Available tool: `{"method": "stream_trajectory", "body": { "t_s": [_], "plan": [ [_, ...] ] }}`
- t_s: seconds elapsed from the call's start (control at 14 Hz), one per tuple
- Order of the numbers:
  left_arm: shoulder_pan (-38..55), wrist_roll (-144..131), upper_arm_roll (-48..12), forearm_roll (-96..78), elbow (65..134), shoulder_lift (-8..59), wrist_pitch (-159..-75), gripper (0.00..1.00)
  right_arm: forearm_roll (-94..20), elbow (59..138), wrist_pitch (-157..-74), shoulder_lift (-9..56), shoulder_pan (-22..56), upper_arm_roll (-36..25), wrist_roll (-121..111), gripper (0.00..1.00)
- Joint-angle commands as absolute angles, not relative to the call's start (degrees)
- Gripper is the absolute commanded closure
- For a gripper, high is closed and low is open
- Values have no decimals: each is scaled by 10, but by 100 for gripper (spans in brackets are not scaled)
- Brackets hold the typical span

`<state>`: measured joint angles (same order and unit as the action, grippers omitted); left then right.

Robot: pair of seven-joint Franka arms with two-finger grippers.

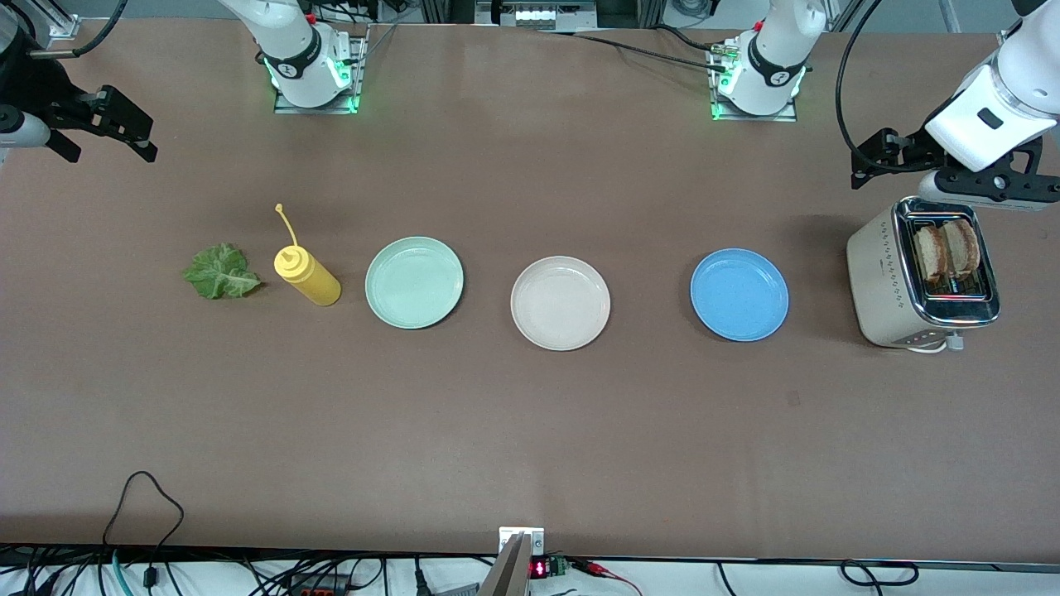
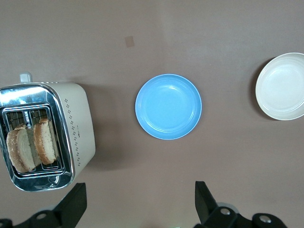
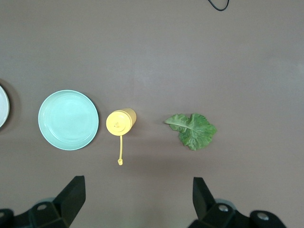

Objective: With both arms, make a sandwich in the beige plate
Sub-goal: 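Move the left gripper down over the toast in the toaster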

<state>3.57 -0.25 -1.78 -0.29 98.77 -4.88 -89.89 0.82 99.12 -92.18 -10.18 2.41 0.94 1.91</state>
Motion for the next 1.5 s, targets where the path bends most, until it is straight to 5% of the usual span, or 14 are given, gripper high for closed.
{"method": "stream_trajectory", "body": {
  "t_s": [0.0,0.86,1.43],
  "plan": [
    [37,-8,-16,-7,971,-41,-891,0,14,999,-925,-109,29,8,18,0],
    [38,-11,-15,-4,958,-8,-824,0,14,1003,-931,-106,27,8,18,0],
    [19,-2,-13,-4,835,117,-781,0,14,1004,-933,-98,26,8,14,0]
  ]
}}
